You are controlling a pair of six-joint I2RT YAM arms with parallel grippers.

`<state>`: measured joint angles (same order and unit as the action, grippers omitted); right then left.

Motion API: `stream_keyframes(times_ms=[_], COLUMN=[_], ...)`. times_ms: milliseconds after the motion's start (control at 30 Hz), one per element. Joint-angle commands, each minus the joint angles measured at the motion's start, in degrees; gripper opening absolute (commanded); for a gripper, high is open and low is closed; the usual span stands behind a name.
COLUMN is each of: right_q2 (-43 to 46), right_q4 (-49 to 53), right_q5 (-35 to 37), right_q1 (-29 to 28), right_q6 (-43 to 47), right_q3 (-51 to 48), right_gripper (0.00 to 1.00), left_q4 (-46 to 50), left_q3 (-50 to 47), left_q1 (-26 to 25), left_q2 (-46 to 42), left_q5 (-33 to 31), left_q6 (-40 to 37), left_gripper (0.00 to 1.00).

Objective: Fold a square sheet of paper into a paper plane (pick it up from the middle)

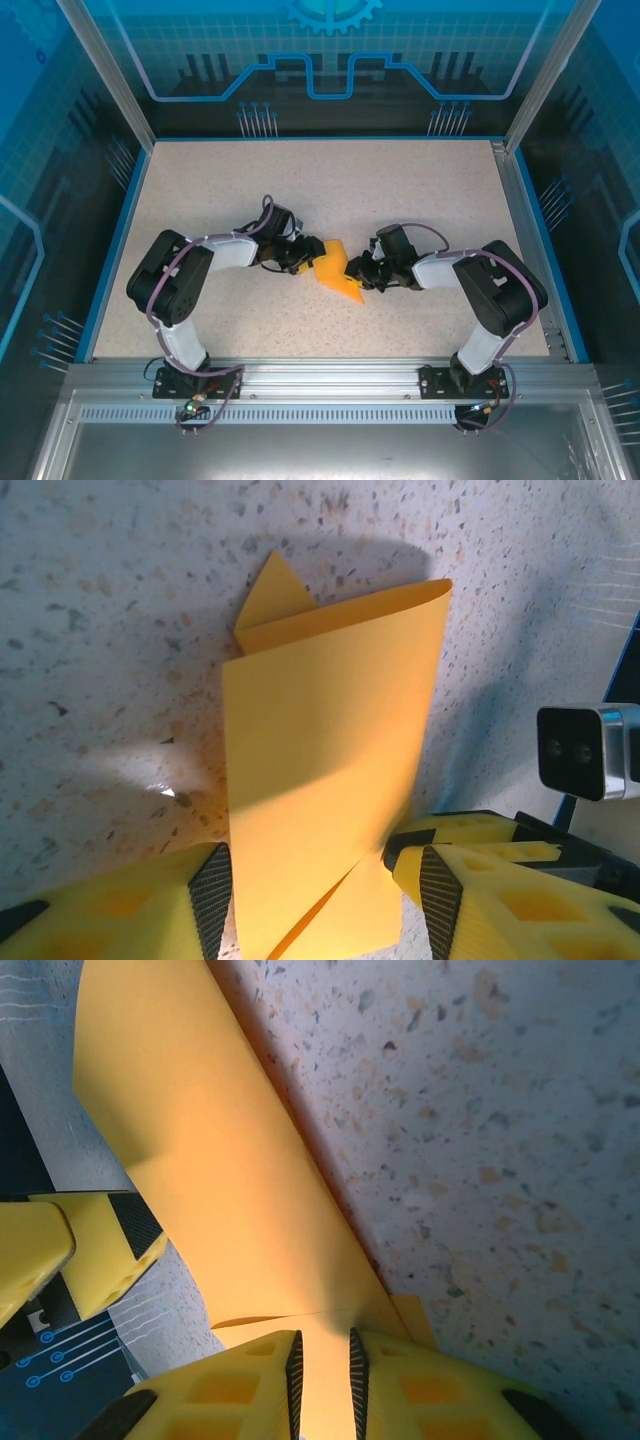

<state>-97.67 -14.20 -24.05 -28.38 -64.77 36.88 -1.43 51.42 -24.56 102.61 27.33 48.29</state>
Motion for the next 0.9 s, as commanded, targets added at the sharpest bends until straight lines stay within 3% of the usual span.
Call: stream_keyframes(times_ms=[0, 267, 467, 800, 867], right_q2=[-4.13, -4.55, -4.57, -3.41, -3.08], right_q4=[4.24, 3.24, 2.2, 2.4, 2.66], right_q5=[2.44, 1.89, 0.37, -1.47, -1.69], right_q1=[-0.27, -0.18, 0.38, 1.48, 1.57], right_q6=[-0.11, 0.29, 1.64, 4.11, 4.9], right_q3=[-0.32, -0.69, 0.01, 1.46, 1.66], right_gripper=[0.23, 0.23, 0.25, 0.26, 0.27], left_q4=[1.53, -2.57, 0.98, -0.75, -0.98], left_q3=[1.8, 2.33, 4.04, 3.71, 3.86], left_q1=[-0.32, -0.36, -0.39, -0.4, -0.4], left_q2=[1.02, 2.24, 1.92, 2.93, 3.37], left_q5=[0.49, 3.18, 2.38, 4.29, 4.44], left_q6=[1.26, 3.23, 0.95, 2.0, 1.85], left_gripper=[0.56, 0.52, 0.43, 0.41, 0.35])
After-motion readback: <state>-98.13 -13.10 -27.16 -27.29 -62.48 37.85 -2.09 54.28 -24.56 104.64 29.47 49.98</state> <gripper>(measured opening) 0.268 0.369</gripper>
